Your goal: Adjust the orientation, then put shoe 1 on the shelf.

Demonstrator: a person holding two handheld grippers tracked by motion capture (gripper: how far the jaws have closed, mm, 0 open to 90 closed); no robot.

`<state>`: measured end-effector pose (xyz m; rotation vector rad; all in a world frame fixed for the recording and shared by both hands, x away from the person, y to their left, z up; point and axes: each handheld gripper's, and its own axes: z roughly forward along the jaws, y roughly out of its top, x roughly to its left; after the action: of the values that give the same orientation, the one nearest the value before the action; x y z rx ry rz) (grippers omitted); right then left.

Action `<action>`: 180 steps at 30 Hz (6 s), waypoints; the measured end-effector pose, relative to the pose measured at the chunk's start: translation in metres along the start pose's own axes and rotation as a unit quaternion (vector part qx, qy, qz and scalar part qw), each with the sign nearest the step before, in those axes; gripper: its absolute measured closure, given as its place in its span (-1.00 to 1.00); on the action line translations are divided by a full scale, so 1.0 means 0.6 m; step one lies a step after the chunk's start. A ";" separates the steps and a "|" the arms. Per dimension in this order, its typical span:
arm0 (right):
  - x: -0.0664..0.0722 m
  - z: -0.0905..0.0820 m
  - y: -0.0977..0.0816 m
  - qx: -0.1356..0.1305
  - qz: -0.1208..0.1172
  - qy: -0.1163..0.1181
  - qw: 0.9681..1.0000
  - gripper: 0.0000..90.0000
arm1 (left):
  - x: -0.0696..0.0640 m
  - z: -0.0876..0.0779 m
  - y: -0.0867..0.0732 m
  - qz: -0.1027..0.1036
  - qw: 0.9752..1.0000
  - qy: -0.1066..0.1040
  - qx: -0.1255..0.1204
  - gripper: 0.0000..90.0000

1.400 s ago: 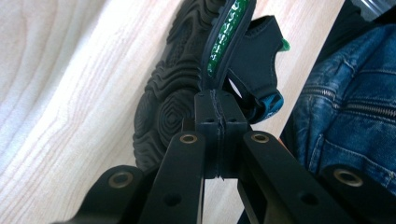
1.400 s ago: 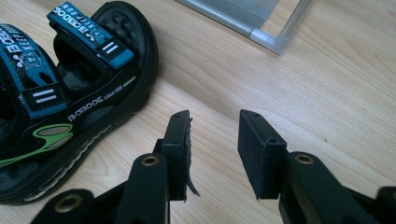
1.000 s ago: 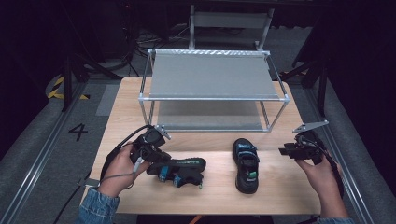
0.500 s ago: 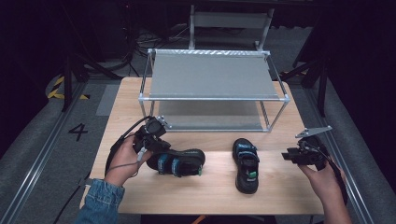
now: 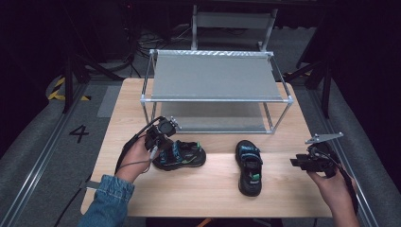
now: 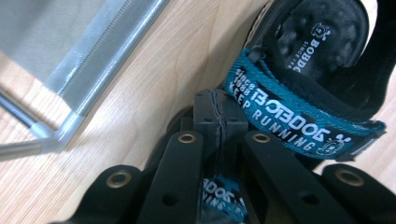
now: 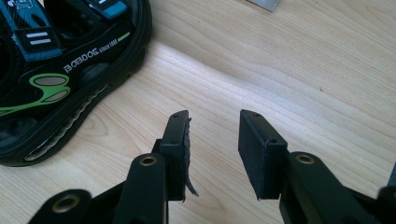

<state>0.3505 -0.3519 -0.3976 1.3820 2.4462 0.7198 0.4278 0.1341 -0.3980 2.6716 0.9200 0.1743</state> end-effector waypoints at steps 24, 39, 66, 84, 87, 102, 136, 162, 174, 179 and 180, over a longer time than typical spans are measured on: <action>0.001 0.002 0.002 -0.002 -0.003 0.001 1.000 0.37 | 0.033 -0.051 -0.026 -0.077 0.993 -0.006 -0.093 0.33; 0.003 0.003 0.000 -0.002 -0.005 0.003 1.000 0.36 | -0.042 -0.081 0.025 -0.028 0.988 -0.053 -0.140 0.32; -0.001 -0.001 -0.012 0.001 0.002 0.000 1.000 0.36 | -0.086 -0.009 0.079 -0.005 0.994 -0.048 -0.102 0.81; 0.007 0.026 0.036 0.000 -0.023 0.019 1.000 0.35 | -0.113 -0.085 -0.003 0.007 0.993 -0.074 -0.094 0.87; 0.011 0.032 0.048 -0.003 -0.032 0.025 0.999 0.35 | -0.115 -0.094 -0.020 0.004 0.993 -0.083 -0.084 0.87; 0.031 0.054 0.086 -0.002 -0.061 0.039 0.997 0.34 | -0.127 -0.087 -0.087 -0.003 0.991 -0.132 0.003 0.87; 0.024 0.044 0.053 -0.001 -0.036 0.042 0.999 0.31 | -0.076 -0.036 -0.077 -0.012 0.998 -0.058 -0.030 0.44; 0.023 0.057 0.030 0.006 -0.035 0.056 0.998 0.26 | -0.057 -0.084 -0.022 0.002 0.996 -0.058 -0.067 0.56; 0.013 0.065 0.028 0.005 -0.025 0.068 0.997 0.26 | -0.050 -0.130 0.011 0.004 0.996 -0.044 -0.079 0.56; 0.005 0.066 0.026 0.000 -0.020 0.072 0.997 0.25 | -0.052 -0.155 0.031 0.008 0.996 -0.043 -0.083 0.56; 0.004 0.066 0.025 0.001 -0.020 0.072 0.997 0.24 | -0.053 -0.160 0.036 0.010 0.995 -0.043 -0.087 0.56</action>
<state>0.3776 -0.3317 -0.4230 1.3203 2.5772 0.8344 0.3950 0.1224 -0.3009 2.5079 0.8141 0.1361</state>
